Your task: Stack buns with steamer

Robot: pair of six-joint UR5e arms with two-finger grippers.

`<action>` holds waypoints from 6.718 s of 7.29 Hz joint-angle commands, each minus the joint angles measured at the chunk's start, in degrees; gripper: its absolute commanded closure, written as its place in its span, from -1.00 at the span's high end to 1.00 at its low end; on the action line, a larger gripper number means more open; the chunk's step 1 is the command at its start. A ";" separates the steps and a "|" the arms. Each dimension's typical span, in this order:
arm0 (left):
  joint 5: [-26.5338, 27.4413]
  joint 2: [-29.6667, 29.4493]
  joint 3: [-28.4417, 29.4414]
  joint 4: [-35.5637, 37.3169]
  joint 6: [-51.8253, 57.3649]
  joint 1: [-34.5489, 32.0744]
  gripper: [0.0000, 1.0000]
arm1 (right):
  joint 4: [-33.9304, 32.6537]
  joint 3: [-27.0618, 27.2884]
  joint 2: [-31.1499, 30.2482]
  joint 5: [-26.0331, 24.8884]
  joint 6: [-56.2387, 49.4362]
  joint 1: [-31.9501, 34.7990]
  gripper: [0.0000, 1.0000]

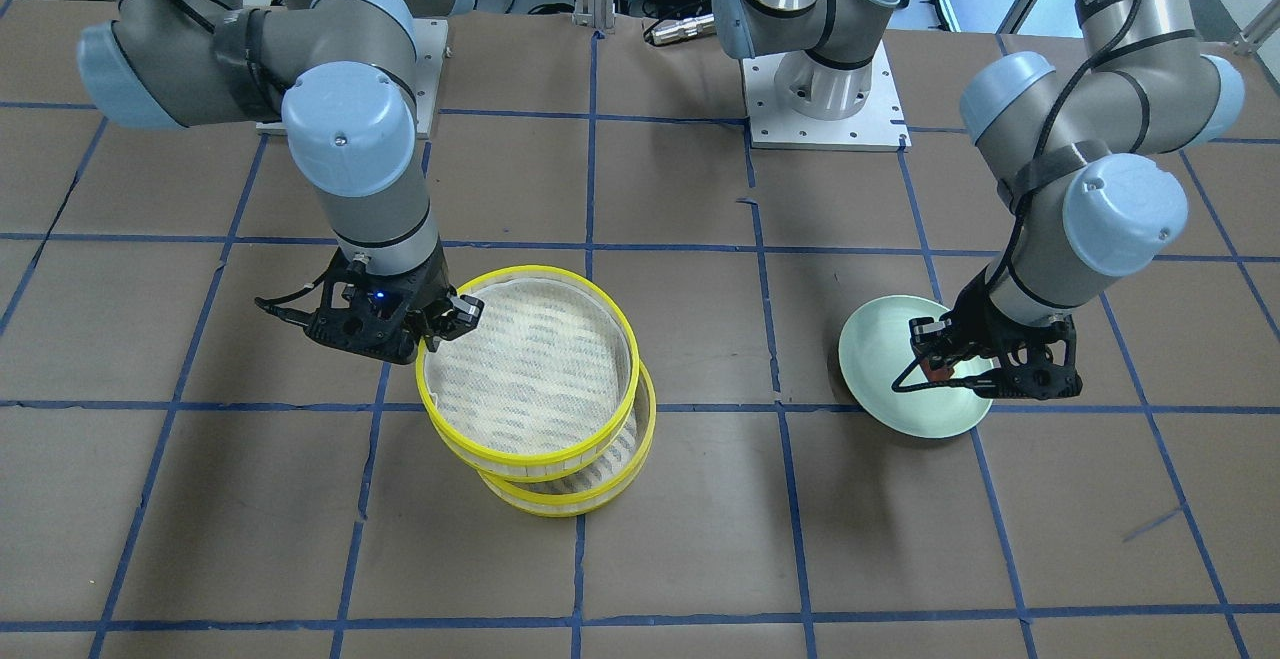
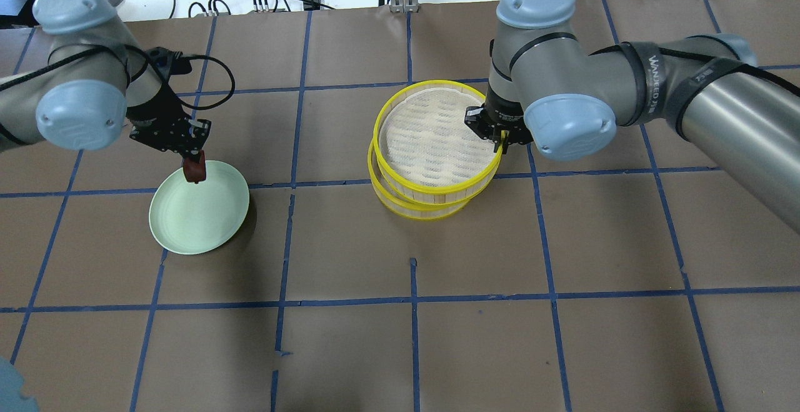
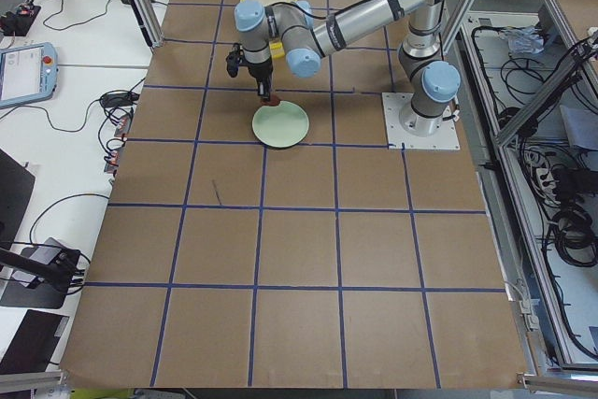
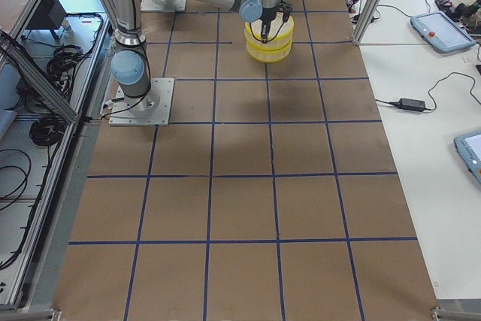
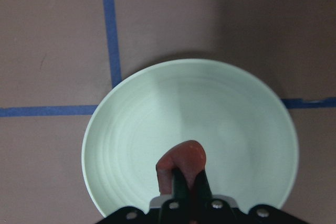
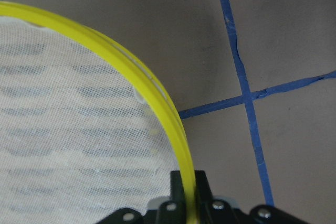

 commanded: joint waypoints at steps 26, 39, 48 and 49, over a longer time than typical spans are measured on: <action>-11.43 -2.81 14.31 -4.20 -36.96 -26.78 -0.97 | 23.57 -8.74 -12.81 1.79 -15.14 -11.63 0.99; -1.85 8.30 13.95 -19.17 -13.74 -14.09 0.95 | 25.70 -10.59 -13.26 4.25 -16.74 -11.57 1.00; -2.17 12.82 9.56 -23.97 -16.70 -15.81 0.93 | 32.82 -14.99 -12.11 3.81 -17.88 -10.69 0.99; -2.26 12.82 9.73 -23.88 -16.69 -15.81 0.94 | 32.82 -14.73 -12.37 3.81 -17.80 -10.69 0.99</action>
